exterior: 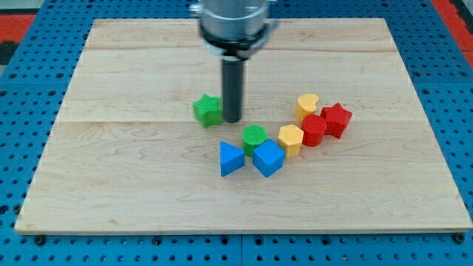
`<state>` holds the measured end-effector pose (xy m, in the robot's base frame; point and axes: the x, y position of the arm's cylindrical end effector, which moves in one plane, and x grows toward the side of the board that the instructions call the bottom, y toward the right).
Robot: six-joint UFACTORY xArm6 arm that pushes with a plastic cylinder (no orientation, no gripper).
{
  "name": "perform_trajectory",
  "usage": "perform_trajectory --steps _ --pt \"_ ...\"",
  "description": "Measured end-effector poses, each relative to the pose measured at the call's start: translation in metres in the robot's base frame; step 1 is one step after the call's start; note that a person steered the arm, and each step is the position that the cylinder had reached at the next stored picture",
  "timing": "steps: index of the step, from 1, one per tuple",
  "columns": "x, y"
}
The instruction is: Move the blue blocks below the red blocks
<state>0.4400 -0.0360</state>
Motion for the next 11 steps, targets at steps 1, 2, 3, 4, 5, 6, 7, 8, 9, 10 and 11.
perform_trajectory --steps 1,2,3,4,5,6,7,8,9,10,11 --pt "0.021 -0.053" --pt "0.1 -0.054" --pt "0.121 -0.028" --pt "0.097 -0.013" --pt "0.068 0.038" --pt "0.042 0.079" --pt "0.031 0.121" --pt "0.027 0.097" --pt "0.04 0.032" --pt "0.131 0.021" --pt "0.157 0.048"
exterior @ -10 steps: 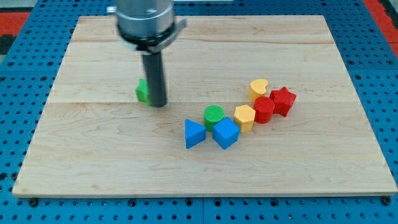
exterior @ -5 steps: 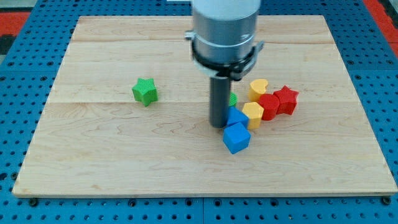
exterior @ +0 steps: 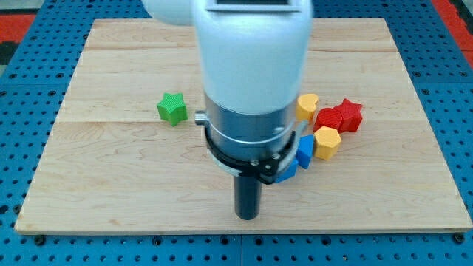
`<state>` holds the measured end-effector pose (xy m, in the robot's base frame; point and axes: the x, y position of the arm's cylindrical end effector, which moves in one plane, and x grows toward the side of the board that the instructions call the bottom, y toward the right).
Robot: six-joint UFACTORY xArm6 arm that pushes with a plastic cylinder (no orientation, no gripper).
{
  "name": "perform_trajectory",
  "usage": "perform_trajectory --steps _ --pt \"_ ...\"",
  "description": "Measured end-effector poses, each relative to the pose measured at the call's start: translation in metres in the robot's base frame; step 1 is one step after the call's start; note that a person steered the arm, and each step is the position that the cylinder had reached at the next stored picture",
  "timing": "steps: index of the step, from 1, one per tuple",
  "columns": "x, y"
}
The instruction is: Move the blue blocks below the red blocks
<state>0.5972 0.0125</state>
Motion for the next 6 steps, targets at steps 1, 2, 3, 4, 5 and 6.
perform_trajectory --steps 1,2,3,4,5,6 --pt "-0.008 0.008" --pt "-0.049 0.024" --pt "-0.099 0.045" --pt "-0.112 0.091" --pt "-0.108 0.063" --pt "-0.046 0.107"
